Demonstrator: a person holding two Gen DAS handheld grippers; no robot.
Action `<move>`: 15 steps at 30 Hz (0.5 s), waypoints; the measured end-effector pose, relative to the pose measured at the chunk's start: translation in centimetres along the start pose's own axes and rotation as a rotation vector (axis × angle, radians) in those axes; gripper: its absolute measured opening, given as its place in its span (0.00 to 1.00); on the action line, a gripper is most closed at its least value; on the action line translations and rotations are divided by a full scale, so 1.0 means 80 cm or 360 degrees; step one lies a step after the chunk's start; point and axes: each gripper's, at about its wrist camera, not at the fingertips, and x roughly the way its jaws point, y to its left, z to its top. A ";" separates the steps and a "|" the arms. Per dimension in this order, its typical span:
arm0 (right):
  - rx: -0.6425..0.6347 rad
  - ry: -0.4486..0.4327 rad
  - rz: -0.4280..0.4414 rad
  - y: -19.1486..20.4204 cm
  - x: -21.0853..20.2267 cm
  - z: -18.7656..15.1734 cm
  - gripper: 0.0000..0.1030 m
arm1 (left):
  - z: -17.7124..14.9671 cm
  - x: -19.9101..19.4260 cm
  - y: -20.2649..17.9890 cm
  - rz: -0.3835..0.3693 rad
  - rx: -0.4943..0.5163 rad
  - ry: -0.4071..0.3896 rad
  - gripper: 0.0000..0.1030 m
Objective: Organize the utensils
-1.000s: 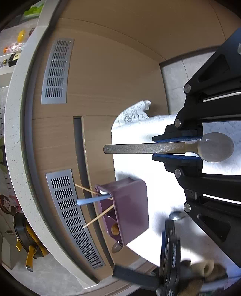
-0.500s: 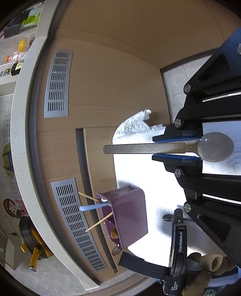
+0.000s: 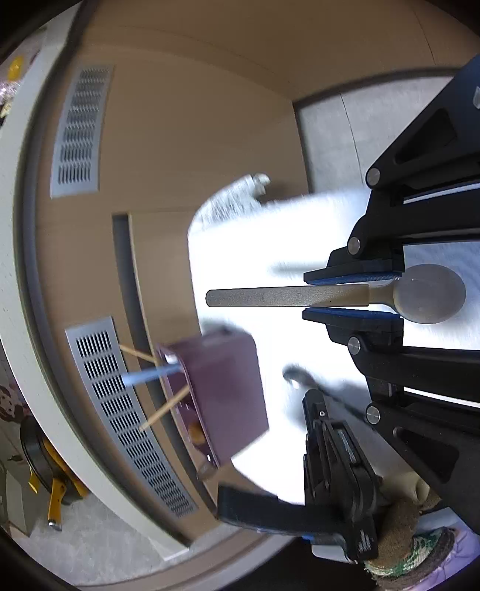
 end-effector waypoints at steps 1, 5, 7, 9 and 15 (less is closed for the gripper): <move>0.0002 0.0026 0.0035 0.005 0.002 0.000 0.11 | -0.007 -0.010 0.004 -0.0008 0.0012 -0.0001 0.02; -0.0043 0.0089 0.0039 0.023 0.017 -0.005 0.11 | -0.015 -0.019 0.017 -0.0039 0.0007 0.0060 0.06; -0.0058 0.0086 -0.0039 0.023 0.023 -0.008 0.11 | -0.007 -0.014 0.020 -0.0022 0.0003 0.0072 0.17; -0.0054 0.0088 -0.0094 0.019 0.024 -0.010 0.11 | 0.002 -0.003 0.019 -0.0027 -0.0034 0.0085 0.44; -0.0014 0.0078 -0.0175 -0.005 0.011 -0.022 0.11 | 0.039 0.051 -0.016 0.0001 -0.0047 0.0118 0.46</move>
